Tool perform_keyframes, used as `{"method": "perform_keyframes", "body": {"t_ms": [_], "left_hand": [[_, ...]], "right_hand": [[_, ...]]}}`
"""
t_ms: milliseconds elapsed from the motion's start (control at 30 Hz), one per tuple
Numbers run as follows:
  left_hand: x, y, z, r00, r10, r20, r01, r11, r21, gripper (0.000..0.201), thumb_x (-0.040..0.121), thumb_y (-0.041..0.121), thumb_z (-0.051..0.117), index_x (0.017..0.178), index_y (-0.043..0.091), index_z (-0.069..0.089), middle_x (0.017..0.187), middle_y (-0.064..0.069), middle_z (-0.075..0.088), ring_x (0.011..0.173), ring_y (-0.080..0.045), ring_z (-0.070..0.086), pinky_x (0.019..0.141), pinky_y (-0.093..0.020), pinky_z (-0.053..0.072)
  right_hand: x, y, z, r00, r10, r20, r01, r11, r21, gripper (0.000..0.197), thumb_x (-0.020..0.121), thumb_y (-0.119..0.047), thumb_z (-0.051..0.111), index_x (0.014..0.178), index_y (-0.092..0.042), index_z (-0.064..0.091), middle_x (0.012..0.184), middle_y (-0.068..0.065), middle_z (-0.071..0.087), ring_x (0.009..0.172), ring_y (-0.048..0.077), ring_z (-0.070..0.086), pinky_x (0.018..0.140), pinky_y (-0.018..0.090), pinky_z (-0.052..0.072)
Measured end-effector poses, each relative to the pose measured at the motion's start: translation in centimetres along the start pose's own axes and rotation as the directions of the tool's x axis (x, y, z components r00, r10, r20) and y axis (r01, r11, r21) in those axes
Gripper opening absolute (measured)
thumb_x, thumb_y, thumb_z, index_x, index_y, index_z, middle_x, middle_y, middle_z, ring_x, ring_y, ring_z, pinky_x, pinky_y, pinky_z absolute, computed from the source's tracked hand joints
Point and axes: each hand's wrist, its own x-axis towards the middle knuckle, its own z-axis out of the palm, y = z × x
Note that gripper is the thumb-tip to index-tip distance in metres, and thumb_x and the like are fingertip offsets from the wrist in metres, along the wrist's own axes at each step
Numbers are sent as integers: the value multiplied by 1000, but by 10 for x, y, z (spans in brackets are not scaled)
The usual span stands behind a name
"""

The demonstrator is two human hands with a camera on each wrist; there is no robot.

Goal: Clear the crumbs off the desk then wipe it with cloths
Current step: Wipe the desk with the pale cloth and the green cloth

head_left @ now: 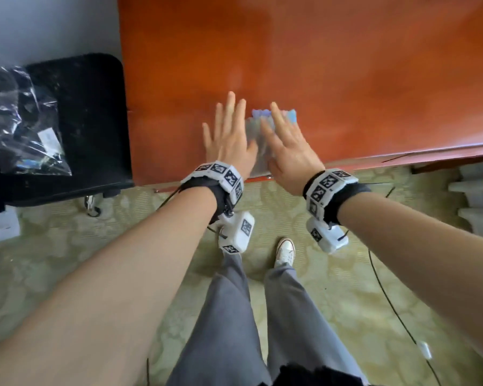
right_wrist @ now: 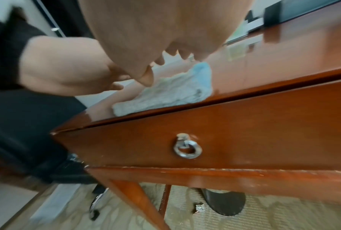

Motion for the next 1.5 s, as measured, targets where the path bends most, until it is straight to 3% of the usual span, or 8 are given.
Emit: {"method": "perform_keyframes", "body": {"t_ms": [133,400,567,700,933,1233,1400,1500], "left_hand": [[-17,-53,11,990,-113,80,88,959,268,70,101,52,25,158,26,-7,164,2,-19,152,-22,-12,120,-58,3],[-16,-62,10,974,-122,192,50,938,344,70,101,57,14,153,29,-23,158,4,-35,148,-18,-26,120,-52,-10],[-16,-62,10,970,-125,208,47,938,344,70,100,58,11,152,29,-27,156,4,-39,147,-18,-29,120,-52,-11],[-18,-62,11,974,-117,195,46,942,332,69,100,58,11,152,29,-26,157,4,-36,147,-19,-27,120,-52,-11],[-17,-63,13,979,-114,172,50,940,339,69,100,58,11,153,29,-23,159,3,-33,148,-19,-25,120,-53,-9],[-16,-65,16,981,-115,153,54,934,354,70,99,59,12,153,30,-22,160,4,-32,149,-19,-24,120,-53,-8],[-15,-65,13,973,-129,193,53,934,353,70,100,58,12,151,30,-26,156,5,-38,147,-18,-28,120,-52,-11],[-15,-65,13,973,-122,194,50,939,340,70,100,58,12,152,30,-26,157,4,-38,147,-19,-28,119,-52,-12]], "right_hand": [[11,-21,24,988,3,152,28,979,-200,62,102,-46,27,157,-29,5,164,8,-13,149,38,-8,120,56,-1],[-16,72,10,974,220,59,-202,952,-229,61,102,-51,16,155,-36,-11,163,-1,-17,150,30,-12,121,52,-2],[-44,146,-25,834,552,9,-546,828,-129,60,100,-56,16,151,-45,-15,162,-6,-21,150,29,-13,117,60,-7],[-27,127,-25,723,690,-17,-690,721,-62,63,99,-58,14,153,-41,-14,162,-3,-22,150,29,-16,114,66,-8],[16,39,12,910,414,-13,-411,898,-155,68,99,-58,17,155,-34,-12,163,3,-19,149,35,-14,113,68,-6],[11,20,30,990,120,68,-96,954,-285,69,98,-60,15,155,-33,-14,164,-3,-16,151,29,-11,116,63,-2],[-10,82,11,970,241,12,-232,946,-225,79,96,-61,25,154,-28,-16,163,-9,-17,150,23,-13,118,56,-9],[-19,119,-7,896,435,-91,-443,892,-94,86,95,-59,35,156,-18,-11,164,-1,-12,151,23,-10,118,54,-9]]}}
